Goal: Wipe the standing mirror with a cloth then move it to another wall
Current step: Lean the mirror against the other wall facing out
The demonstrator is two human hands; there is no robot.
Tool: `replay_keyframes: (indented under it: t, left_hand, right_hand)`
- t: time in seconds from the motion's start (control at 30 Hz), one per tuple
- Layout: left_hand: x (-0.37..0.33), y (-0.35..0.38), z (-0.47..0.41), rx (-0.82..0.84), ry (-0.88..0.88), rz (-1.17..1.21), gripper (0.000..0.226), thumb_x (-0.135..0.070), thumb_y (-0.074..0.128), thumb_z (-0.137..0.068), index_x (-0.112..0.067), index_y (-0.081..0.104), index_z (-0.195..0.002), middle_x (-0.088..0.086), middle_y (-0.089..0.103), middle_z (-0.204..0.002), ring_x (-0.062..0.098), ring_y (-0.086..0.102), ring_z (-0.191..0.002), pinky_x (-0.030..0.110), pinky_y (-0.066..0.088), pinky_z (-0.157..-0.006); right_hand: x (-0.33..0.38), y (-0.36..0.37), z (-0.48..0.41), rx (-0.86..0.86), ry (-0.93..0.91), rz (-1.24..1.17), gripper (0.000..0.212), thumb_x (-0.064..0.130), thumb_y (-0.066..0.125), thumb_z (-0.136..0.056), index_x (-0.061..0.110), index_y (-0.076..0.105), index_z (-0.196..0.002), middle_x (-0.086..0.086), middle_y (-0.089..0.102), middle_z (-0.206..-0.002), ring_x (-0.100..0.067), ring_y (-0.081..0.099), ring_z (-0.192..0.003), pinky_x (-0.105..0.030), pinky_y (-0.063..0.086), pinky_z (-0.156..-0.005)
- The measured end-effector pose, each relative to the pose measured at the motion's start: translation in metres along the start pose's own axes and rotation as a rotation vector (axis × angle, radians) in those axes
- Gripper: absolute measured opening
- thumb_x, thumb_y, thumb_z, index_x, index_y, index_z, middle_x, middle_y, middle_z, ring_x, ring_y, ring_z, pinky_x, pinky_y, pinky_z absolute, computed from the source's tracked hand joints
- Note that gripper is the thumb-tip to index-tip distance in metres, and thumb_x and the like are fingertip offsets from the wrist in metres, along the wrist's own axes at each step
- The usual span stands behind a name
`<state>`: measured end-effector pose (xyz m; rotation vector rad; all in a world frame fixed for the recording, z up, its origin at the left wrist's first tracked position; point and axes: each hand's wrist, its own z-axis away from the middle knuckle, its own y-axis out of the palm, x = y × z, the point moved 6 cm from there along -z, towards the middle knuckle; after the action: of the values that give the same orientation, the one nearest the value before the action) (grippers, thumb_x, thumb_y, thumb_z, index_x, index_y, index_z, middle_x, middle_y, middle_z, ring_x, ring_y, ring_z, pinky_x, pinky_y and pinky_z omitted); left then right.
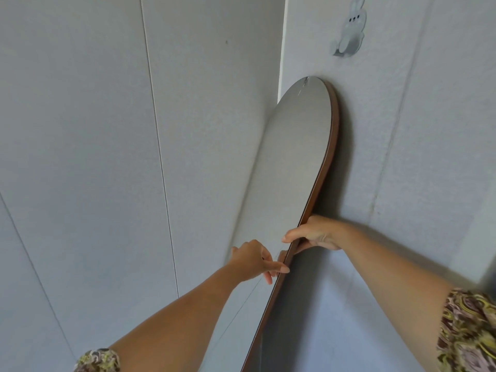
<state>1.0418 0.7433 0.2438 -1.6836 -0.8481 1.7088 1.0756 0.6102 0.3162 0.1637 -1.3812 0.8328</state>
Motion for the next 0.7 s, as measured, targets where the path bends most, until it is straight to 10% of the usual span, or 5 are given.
replay_keyframes:
  t: [0.27, 0.7]
  left_hand:
    - [0.011, -0.004, 0.008, -0.066, -0.019, 0.034, 0.044, -0.062, 0.063, -0.082, -0.02, 0.076, -0.079, -0.004, 0.077, -0.077, -0.001, 0.06, -0.079, 0.045, 0.03, -0.109]
    - [0.011, 0.002, 0.009, -0.027, -0.003, 0.076, 0.038, -0.06, 0.064, -0.083, -0.025, 0.073, -0.073, -0.006, 0.077, -0.076, 0.002, 0.056, -0.068, 0.045, 0.038, -0.106]
  right_hand:
    - [-0.004, 0.009, 0.004, -0.126, -0.018, -0.042, 0.037, 0.008, 0.075, -0.079, 0.014, 0.064, -0.114, 0.002, 0.071, -0.107, -0.01, 0.064, -0.1, -0.028, 0.057, -0.073]
    - [-0.002, 0.012, 0.006, -0.255, 0.031, -0.093, 0.024, 0.001, 0.071, -0.082, 0.021, 0.058, -0.086, 0.008, 0.063, -0.087, -0.003, 0.057, -0.079, -0.023, 0.052, -0.06]
